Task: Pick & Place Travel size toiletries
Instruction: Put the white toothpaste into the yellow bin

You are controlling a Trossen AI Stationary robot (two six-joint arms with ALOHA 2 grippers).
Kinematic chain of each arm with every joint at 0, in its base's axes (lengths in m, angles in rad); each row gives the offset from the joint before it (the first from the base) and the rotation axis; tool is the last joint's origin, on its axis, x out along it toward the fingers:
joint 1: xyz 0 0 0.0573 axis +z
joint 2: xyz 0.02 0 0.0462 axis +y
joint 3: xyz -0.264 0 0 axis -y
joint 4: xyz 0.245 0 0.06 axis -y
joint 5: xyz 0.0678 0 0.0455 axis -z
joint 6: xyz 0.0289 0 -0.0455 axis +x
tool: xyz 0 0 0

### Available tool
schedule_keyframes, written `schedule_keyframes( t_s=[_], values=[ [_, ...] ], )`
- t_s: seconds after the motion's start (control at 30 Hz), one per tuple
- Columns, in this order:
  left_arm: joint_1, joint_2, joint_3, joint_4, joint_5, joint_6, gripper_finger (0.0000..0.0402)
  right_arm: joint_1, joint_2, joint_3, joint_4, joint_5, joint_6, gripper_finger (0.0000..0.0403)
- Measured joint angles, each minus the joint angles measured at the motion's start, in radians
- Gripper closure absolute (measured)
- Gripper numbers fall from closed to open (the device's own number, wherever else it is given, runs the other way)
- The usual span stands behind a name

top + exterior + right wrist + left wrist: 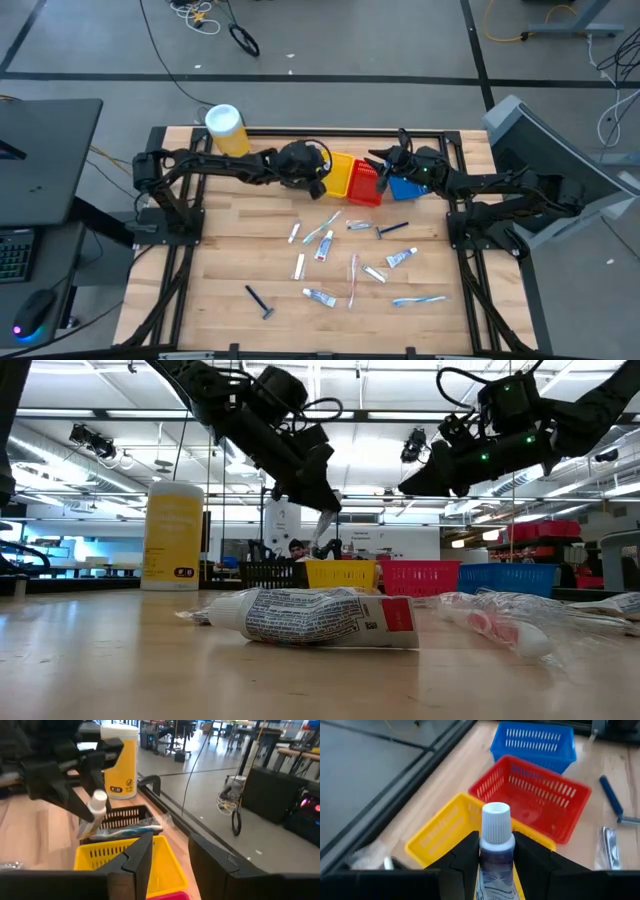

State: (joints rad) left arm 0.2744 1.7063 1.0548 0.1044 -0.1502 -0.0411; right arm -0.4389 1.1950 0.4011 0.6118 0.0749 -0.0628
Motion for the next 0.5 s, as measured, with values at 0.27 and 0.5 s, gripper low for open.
schedule_keyframes(
  t_s=[0.27,0.5],
  values=[
    [0.011,0.12,0.021,0.102,0.007,0.003,0.0281,0.002,0.009,0.001,-0.048,-0.096,0.059,0.0267],
    [0.022,0.177,0.024,0.115,0.013,0.023,0.0279,0.009,0.033,0.0,-0.092,-0.243,0.039,0.0267]
  ],
)
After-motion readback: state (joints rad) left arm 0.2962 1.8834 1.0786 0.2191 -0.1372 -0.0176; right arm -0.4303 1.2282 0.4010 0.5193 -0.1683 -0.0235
